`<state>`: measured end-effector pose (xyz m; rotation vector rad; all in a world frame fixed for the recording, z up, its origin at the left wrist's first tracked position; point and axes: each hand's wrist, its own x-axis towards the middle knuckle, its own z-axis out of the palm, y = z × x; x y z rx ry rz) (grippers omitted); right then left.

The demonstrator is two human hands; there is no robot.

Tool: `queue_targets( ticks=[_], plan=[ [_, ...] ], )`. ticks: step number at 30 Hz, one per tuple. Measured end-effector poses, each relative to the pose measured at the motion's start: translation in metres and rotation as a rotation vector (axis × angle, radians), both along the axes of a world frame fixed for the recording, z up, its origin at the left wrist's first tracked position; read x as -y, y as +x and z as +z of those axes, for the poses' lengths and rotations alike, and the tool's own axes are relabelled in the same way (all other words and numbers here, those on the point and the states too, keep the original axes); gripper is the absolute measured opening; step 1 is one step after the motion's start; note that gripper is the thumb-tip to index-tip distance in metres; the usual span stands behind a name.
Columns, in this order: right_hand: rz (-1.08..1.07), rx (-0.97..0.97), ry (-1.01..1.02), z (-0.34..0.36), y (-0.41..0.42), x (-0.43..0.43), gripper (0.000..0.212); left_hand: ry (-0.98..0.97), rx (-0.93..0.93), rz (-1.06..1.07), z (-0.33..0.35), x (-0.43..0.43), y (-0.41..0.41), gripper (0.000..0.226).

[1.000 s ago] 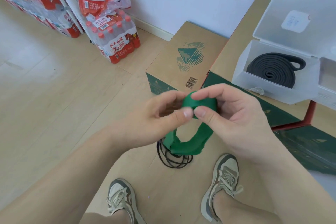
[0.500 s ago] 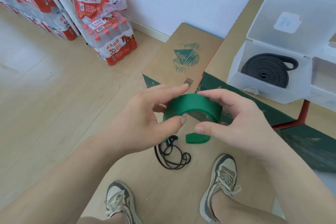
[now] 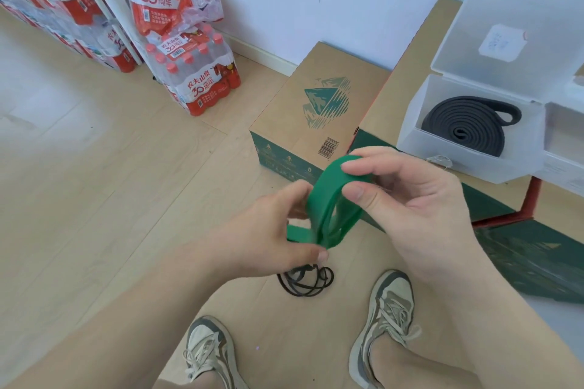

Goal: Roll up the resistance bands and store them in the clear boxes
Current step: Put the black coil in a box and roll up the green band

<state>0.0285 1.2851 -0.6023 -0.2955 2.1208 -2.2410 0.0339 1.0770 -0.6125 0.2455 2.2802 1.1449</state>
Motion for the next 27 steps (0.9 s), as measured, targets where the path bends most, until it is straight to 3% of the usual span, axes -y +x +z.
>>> queue_targets(
  ticks=[3, 6, 9, 13, 17, 23, 27],
  plan=[
    [-0.084, 0.066, -0.109, 0.004, -0.003, -0.003, 0.02, 0.059, -0.066, 0.09, -0.001, 0.001, -0.003, 0.039],
    [-0.126, 0.14, -0.117, 0.004, -0.005, -0.013, 0.015, 0.174, -0.145, 0.159, 0.007, -0.001, -0.002, 0.033],
    [-0.097, 0.149, 0.04, 0.001, -0.007, -0.027, 0.015, 0.274, -0.275, 0.268, 0.02, 0.0, -0.003, 0.041],
    [0.08, 0.2, 0.149, -0.007, -0.006, -0.033, 0.033, 0.498, -0.299, 0.471, 0.035, 0.004, -0.007, 0.049],
    [0.187, 0.142, 0.123, -0.007, -0.003, -0.02, 0.053, 0.543, -0.249, 0.418, 0.042, -0.009, -0.001, 0.049],
    [0.088, 0.062, 0.061, 0.006, -0.003, -0.011, 0.066, 0.587, -0.174, 0.365, 0.043, -0.009, -0.002, 0.062],
    [0.116, -0.064, 0.192, 0.007, 0.0, -0.014, 0.035, 0.562, -0.112, 0.293, 0.041, -0.007, -0.001, 0.071]
  ],
)
